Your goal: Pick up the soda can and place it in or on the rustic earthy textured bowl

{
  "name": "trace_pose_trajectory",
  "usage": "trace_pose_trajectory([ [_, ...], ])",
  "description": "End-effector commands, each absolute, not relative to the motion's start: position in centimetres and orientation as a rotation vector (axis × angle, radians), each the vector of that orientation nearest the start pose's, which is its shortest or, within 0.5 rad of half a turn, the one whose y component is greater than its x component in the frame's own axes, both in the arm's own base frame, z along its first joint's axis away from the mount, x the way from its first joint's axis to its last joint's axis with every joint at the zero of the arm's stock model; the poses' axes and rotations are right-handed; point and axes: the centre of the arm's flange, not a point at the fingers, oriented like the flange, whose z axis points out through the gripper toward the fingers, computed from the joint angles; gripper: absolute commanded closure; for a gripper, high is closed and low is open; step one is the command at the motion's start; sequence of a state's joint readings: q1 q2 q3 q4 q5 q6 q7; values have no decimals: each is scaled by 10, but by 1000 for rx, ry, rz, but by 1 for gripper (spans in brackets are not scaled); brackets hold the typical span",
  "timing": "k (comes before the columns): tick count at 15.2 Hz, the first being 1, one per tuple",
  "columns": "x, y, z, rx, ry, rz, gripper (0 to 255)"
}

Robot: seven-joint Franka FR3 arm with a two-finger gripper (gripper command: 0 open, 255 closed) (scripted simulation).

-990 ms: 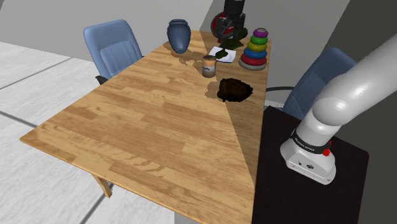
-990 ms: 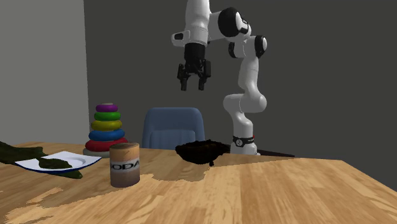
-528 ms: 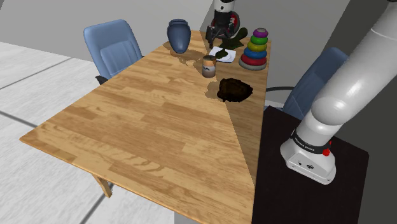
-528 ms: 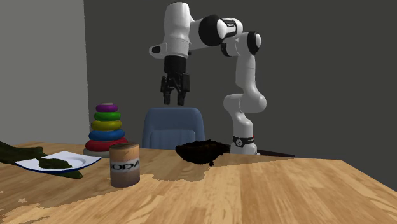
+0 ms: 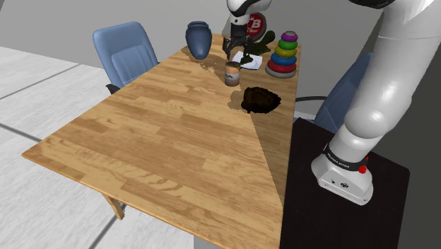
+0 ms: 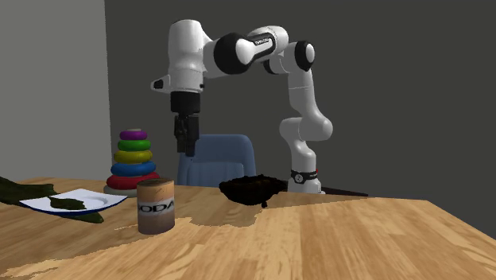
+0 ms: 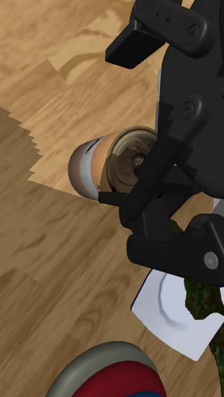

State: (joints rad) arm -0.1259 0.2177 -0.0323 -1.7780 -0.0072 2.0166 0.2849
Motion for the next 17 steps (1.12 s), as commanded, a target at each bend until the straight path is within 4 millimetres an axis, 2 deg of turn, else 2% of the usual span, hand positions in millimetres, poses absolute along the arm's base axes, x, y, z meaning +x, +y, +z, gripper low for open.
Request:
trace_pose_trajectory([
  [1,631,-111,418,-3064,745,-18,0],
  [4,653,-130,396,-3043,818,1,0],
  [11,653,-130,359,-3043,818,1,0],
  [17,653,-130,356,-3043,818,1,0],
])
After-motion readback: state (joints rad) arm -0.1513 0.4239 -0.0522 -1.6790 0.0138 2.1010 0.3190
